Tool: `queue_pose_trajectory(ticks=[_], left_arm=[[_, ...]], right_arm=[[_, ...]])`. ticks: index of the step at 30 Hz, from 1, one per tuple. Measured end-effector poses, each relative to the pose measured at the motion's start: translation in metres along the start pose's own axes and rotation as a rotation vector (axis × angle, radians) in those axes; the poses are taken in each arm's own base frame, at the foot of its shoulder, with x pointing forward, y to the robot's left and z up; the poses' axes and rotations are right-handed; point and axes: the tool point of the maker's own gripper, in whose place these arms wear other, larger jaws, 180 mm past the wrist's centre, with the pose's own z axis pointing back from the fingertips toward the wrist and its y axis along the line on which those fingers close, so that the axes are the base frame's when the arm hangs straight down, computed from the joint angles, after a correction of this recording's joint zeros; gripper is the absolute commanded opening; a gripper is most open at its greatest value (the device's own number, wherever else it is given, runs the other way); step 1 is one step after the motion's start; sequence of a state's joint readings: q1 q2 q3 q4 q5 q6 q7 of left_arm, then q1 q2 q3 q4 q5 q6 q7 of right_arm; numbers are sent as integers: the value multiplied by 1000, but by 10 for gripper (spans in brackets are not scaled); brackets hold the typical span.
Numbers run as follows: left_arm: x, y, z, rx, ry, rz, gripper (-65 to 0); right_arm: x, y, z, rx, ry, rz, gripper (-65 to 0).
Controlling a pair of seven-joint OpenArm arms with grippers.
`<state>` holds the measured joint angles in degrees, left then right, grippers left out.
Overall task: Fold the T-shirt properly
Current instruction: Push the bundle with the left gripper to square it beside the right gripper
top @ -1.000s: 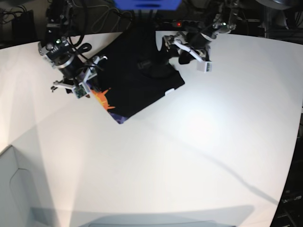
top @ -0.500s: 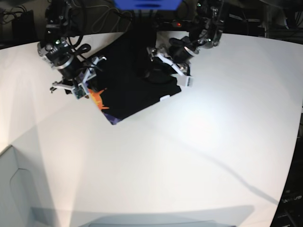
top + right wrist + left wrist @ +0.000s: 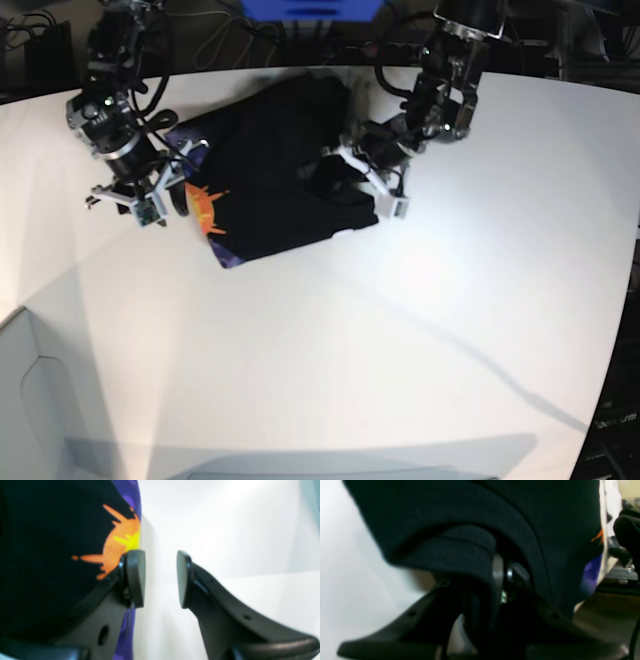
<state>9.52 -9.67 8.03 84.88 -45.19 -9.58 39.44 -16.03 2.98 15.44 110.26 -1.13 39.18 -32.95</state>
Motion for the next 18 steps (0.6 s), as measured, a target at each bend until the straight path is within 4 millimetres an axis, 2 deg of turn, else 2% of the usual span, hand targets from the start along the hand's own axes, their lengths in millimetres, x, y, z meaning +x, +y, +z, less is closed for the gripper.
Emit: queue_pose_trajectory(ticks=[6,8,12,18], left_arm=[[57,19,-19,41,41,-64,-650],[75,21,-26,79,65,-153,-650],[102,8,-52,163,131,-412,-650],[117,-29,-92,210,213,-741,-650]], right_arm=[[-4,-34,9,-101,1,-39,-432],[-9,-42,12,-132,9,-68,-432],[-12,-52,16,-173,4,-108,-432],[-24,-60,24,-210,29,-135,-432]])
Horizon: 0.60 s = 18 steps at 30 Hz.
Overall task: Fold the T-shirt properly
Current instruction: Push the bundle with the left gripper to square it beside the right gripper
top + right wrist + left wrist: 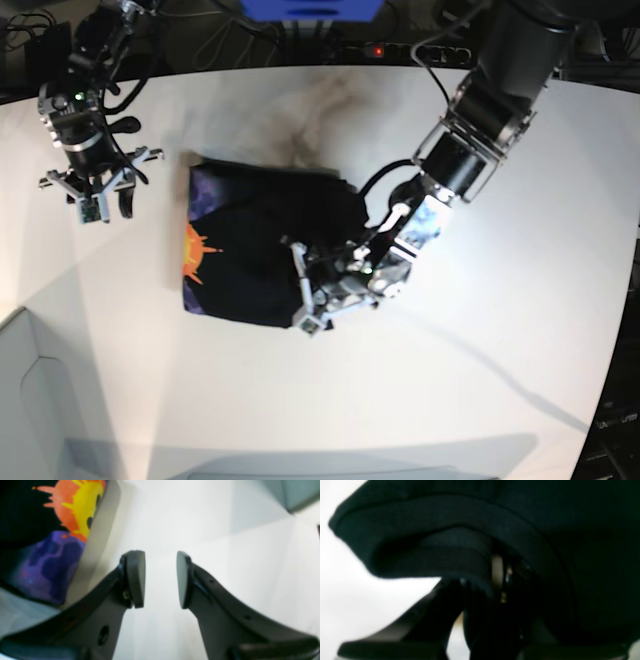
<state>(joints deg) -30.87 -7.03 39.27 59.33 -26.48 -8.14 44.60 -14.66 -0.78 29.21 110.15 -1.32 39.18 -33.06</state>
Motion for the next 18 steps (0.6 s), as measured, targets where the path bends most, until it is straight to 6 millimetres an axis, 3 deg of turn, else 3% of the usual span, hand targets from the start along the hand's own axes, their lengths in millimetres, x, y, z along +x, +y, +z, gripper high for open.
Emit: queue_pose_trajectory(ticks=[7,10,13,18], left_arm=[[32,-28,-19,97,-42,-494,-649],[42,-48,-25,130,-80,-735,-631],[50,-72,-28,135,-110,-896,-535],[71,-96,-27,181,-169,-1026,-256]], right_arm=[[-10,4,3,4,24,-13,-432],[-4,7,1,9,4,-23,-432],[-7,0,3,-9,12,-26,-432],[-9,-2,4,-16,15,-29,-432]])
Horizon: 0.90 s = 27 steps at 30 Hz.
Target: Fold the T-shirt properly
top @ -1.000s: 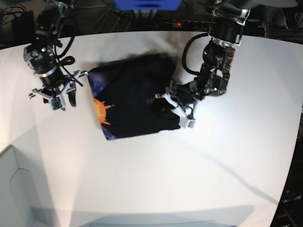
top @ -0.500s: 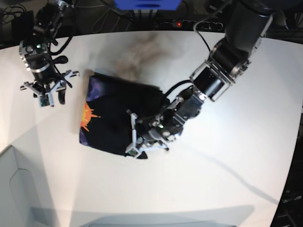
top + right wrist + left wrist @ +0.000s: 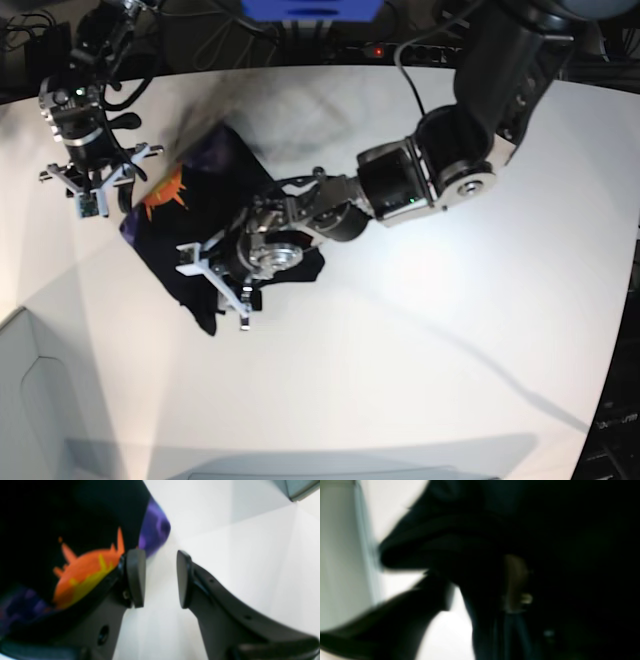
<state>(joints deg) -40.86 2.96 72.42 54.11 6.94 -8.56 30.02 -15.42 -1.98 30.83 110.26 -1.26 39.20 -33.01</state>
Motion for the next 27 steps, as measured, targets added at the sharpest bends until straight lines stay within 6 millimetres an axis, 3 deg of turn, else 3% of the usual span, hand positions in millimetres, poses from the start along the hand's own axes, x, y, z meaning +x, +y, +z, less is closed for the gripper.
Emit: queue_pose_trajectory(ticks=[3,5,10,13,16,19,21,24,27], left_arm=[[10,9,2,33,-21,-33,-145],[10,25,3,64,-21,11,-108],[35,91,29,208,-119,142,-106],[35,122,52,284,-181,267,-106],[1,144,78,366,-189,403,-106],[-45,150,100,442,-152,528,-106],[-81,139,115,480,-121,621,-106],[-137,107,132,495,-29,758,-106],[-188,88,159,561,58,860,-106]], right_arm=[[-1,1,0,2,2,-1,-432],[-1,0,0,0,3,1,-432],[5,-5,-1,-14,-16,-5,-432],[22,-31,-1,-86,-57,-26,-432],[42,-43,-5,-113,-108,-29,-432],[52,-48,-19,-96,-125,-25,-432],[48,-51,-35,-76,-110,-53,-432],[29,-53,-58,-36,-48,-91,-432],[12,-58,-68,-26,4,-112,-432]])
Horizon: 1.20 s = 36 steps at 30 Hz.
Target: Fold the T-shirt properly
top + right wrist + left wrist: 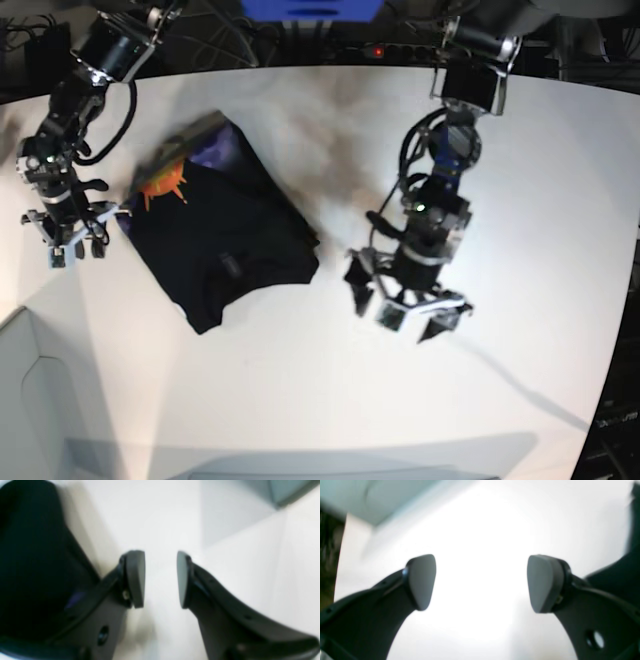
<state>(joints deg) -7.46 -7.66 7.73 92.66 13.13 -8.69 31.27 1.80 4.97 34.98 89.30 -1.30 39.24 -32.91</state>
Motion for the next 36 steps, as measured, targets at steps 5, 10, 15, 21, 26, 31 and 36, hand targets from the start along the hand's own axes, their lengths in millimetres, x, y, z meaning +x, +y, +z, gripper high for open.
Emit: queue_pose_trajectory(ticks=[5,10,15,21,26,31,36], left_arm=[[-66,58,37,168,121,116,-106],[-109,96,70,259,177,300,-106],[-132,129,106,355,179,416,-106],[-146,128,138,366,198,463,-107],[-150,110,171,326,209,496,-117],[-182,79,209,256,323,554,-343],[-212,75,255,289,416,647,-578]], right_arm=[[-31,22,3,54,59,12,-433],[-72,66,16,160,104,38,-435],[-82,94,42,187,46,2,-435],[-60,78,60,112,-33,-1,-435],[-42,50,83,-16,-78,-19,-436],[-56,58,113,-24,-51,-7,-437],[-104,66,139,0,93,2,-437]])
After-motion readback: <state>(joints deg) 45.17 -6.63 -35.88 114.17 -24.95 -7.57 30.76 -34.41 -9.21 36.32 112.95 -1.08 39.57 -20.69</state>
